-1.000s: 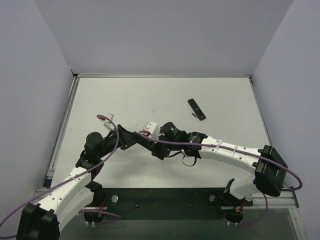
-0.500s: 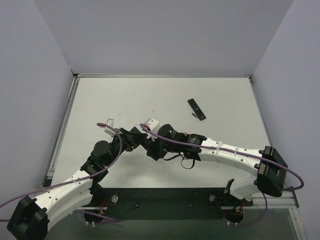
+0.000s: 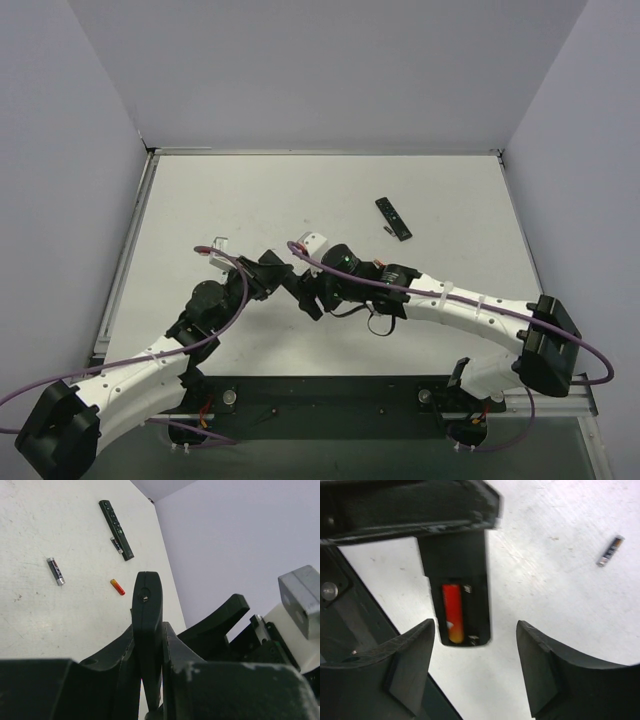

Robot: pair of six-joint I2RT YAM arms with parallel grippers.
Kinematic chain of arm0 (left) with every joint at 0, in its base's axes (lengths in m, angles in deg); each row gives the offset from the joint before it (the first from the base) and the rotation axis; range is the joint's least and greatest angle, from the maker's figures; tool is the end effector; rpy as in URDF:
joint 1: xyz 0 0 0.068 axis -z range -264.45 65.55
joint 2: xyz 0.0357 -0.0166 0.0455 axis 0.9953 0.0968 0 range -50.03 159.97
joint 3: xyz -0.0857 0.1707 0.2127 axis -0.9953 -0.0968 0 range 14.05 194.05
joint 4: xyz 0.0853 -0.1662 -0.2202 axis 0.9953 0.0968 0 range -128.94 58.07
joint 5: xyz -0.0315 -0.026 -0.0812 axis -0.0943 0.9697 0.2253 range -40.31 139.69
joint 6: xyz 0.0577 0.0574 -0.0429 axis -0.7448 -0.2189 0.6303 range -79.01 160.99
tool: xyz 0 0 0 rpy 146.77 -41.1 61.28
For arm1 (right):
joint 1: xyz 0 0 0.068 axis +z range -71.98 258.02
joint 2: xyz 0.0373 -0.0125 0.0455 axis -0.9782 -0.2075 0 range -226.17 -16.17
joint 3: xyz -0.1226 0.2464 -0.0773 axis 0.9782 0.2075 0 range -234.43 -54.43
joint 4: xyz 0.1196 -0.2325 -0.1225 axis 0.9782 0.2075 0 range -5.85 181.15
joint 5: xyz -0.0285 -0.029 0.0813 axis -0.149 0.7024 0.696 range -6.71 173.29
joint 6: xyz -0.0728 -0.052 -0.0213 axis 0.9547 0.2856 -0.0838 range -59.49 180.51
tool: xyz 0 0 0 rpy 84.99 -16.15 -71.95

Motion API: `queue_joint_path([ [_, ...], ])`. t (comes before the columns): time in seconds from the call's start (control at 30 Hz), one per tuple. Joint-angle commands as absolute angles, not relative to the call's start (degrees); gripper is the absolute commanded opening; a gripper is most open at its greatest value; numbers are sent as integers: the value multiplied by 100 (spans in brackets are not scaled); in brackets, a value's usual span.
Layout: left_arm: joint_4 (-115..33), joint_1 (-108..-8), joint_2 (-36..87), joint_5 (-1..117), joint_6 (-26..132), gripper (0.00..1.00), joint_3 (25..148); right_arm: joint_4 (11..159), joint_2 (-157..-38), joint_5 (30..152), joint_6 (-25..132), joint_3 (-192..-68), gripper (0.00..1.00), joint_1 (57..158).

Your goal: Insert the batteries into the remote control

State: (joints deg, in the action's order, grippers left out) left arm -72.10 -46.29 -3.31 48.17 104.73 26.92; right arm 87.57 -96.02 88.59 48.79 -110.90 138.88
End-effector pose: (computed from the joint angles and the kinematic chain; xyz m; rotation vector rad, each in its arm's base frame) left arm 0.1958 -0.1509 0.2108 -0.4118 1.7099 -1.3346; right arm 0.1813 0.3406 0.2625 -0.9512 1.9333 0.8646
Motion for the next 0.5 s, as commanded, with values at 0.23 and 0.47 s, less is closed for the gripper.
queue_joint_path([
  [0.23, -7716, -4806, -82, 4696, 10672, 0, 2381, 9891, -9210, 8768, 5356, -10988, 63, 11470],
  [0.47, -7726, -5008, -169, 5108, 10690, 0, 2320, 9962, -10482, 9278, 5585, -11462, 62, 10115],
])
